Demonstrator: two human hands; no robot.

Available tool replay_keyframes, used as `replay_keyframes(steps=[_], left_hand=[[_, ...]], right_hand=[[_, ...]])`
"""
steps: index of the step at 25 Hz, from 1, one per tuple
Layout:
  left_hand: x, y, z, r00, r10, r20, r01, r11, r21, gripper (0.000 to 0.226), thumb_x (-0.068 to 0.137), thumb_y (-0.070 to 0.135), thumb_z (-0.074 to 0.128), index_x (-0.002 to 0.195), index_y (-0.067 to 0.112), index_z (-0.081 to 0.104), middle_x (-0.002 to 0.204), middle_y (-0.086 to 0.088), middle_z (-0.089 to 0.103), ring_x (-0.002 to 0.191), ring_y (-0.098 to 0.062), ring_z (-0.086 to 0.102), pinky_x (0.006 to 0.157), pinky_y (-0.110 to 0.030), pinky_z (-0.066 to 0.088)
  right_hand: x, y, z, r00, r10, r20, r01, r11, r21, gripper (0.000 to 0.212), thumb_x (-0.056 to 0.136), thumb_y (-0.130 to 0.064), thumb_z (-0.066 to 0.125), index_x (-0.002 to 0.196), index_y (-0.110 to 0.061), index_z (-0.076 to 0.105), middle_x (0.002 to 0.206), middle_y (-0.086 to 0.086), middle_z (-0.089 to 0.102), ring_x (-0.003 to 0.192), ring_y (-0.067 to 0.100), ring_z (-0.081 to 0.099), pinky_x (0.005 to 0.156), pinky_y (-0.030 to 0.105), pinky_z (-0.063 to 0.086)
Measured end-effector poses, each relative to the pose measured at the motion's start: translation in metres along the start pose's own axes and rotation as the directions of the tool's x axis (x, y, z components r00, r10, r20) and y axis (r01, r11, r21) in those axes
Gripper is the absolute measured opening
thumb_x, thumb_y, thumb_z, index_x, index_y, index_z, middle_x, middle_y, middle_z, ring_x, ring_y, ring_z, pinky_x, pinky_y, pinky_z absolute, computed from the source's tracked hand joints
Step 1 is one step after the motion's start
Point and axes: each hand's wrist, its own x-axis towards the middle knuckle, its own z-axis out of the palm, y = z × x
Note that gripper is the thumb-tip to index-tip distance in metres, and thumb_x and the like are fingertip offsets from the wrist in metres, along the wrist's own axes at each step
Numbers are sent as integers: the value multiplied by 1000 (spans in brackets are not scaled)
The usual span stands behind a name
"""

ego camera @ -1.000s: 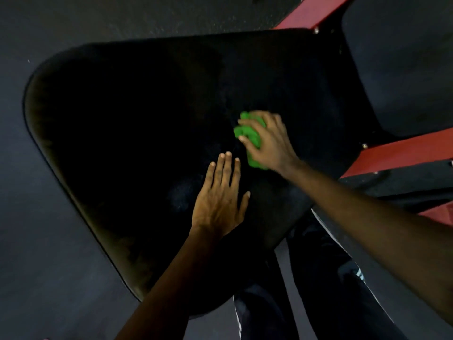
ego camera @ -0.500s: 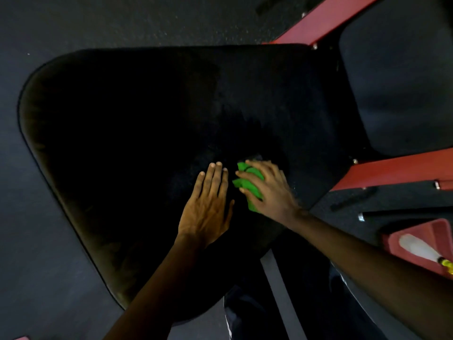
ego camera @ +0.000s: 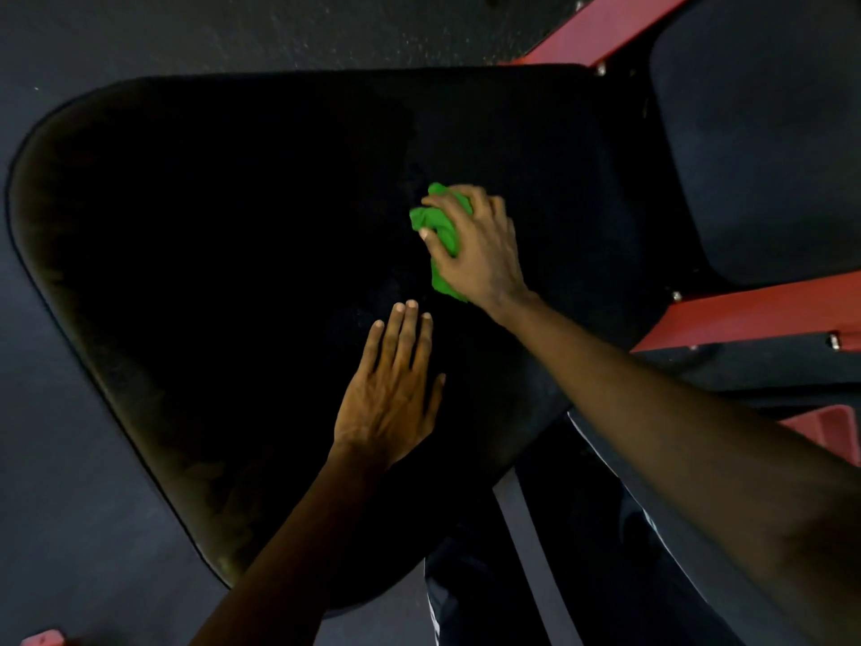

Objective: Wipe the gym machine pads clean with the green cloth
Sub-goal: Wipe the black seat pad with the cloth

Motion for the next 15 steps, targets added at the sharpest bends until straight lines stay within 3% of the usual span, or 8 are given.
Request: replay_keyframes(steps=[5, 9, 10, 15], left_hand=[[-16, -2, -7, 1000, -26, -1, 26, 997, -76, 71, 100, 42, 36, 156, 0, 23, 164, -20, 13, 153, -32, 10, 124, -46, 10], [-86, -10, -6, 998, -58, 7, 58, 995, -75, 71, 98, 39, 43, 155, 1, 26, 165, -18, 14, 153, -32, 14, 122, -48, 16], [-105, -12, -6, 998, -68, 12, 69, 996, -61, 70, 98, 40, 40, 155, 1, 27, 164, -18, 16, 153, -32, 16, 122, -48, 16], [-127, -14, -1, 998, -58, 37, 57, 998, 11, 68, 100, 39, 35, 154, -2, 26, 163, -22, 18, 151, -35, 19, 122, -49, 20]], right_hand=[[-106, 3, 3, 998, 14, 59, -16, 999, 37, 44, 92, -45, 59, 135, -40, 55, 145, -6, 46, 124, 24, 45, 93, 49, 49], [-181, 1, 7, 968, -233, 89, 227, 971, 75, 45, 86, -40, 69, 130, -39, 59, 142, -5, 51, 123, 25, 49, 91, 49, 48], [-174, -2, 6, 968, -235, 89, 227, 970, 92, 45, 86, -41, 70, 130, -39, 60, 141, -6, 51, 122, 24, 49, 90, 48, 48], [-85, -45, 7, 989, 146, 1, -146, 985, 95, 39, 88, -45, 62, 127, -40, 60, 136, -10, 51, 119, 22, 48, 91, 46, 48]])
